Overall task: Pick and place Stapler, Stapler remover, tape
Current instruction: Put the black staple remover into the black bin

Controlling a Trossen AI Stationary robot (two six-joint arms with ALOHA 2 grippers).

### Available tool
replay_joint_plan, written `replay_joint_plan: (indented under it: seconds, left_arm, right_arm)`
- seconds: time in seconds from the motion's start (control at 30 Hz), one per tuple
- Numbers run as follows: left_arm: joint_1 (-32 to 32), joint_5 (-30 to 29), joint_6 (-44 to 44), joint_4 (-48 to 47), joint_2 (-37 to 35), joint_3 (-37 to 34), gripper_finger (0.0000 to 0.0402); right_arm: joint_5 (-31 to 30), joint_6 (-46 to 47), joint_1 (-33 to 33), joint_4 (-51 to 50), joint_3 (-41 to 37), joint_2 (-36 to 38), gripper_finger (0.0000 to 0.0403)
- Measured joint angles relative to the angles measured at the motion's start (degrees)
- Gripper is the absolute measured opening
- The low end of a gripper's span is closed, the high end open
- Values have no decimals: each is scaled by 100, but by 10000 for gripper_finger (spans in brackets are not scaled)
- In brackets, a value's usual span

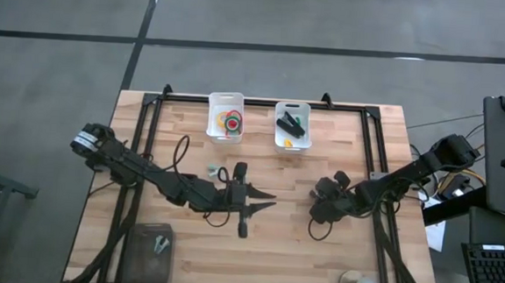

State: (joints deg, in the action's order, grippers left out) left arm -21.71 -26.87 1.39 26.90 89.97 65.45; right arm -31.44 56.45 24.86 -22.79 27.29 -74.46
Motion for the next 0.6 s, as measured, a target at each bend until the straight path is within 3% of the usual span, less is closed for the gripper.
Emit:
replay_joint_plan:
  seconds: [0.27,0.6]
  left_arm:
    - [0,-2,16,4,0,0,67]
    - [0,-2,115,-20,0,-2,67]
  right_arm:
    - [-24,-341,0,229,2,0,18]
    - [-24,-458,33,385,24,8,8]
